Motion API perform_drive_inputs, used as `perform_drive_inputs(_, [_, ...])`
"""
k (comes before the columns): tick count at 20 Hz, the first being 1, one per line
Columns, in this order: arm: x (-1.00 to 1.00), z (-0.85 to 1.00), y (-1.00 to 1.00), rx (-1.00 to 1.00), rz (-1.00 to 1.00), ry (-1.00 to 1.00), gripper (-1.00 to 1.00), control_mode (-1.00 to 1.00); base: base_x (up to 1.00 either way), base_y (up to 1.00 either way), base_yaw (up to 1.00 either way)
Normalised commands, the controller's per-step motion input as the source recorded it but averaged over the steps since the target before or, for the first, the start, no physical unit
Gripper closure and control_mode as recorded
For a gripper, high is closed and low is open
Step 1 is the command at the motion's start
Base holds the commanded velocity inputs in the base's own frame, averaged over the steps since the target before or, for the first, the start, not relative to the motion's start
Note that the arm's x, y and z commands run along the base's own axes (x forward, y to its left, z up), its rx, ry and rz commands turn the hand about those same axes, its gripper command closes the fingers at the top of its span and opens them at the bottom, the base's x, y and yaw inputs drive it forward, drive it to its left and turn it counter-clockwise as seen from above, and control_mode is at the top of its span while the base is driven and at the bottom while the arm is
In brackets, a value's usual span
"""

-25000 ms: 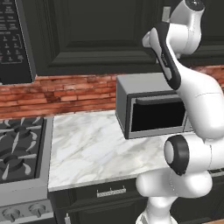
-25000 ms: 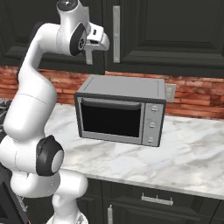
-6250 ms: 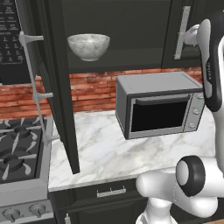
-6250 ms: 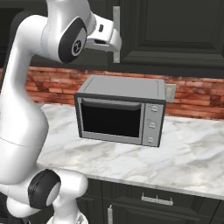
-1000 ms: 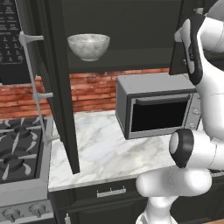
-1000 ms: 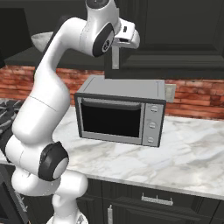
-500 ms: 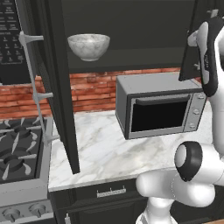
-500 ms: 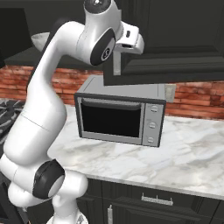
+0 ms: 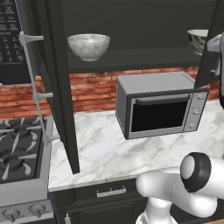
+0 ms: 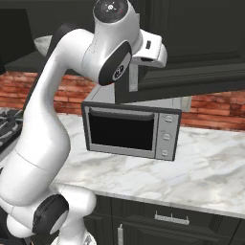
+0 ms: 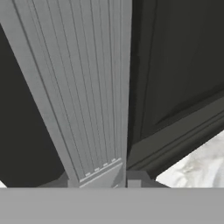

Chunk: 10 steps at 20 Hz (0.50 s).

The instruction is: Move the bowls from the cabinet to the plates on the dining table.

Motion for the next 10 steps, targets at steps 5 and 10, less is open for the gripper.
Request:
perform_drive_inputs(5, [-0.49,-0.10,-0.46,0.00,0.00,0.00,1.00,-1.00,0.00,0.00,0.00])
perform_drive_inputs(10, [-0.44,-0.05,-0.39,0.00,0.00,0.00,1.00,-1.00,0.00,0.00,0.00])
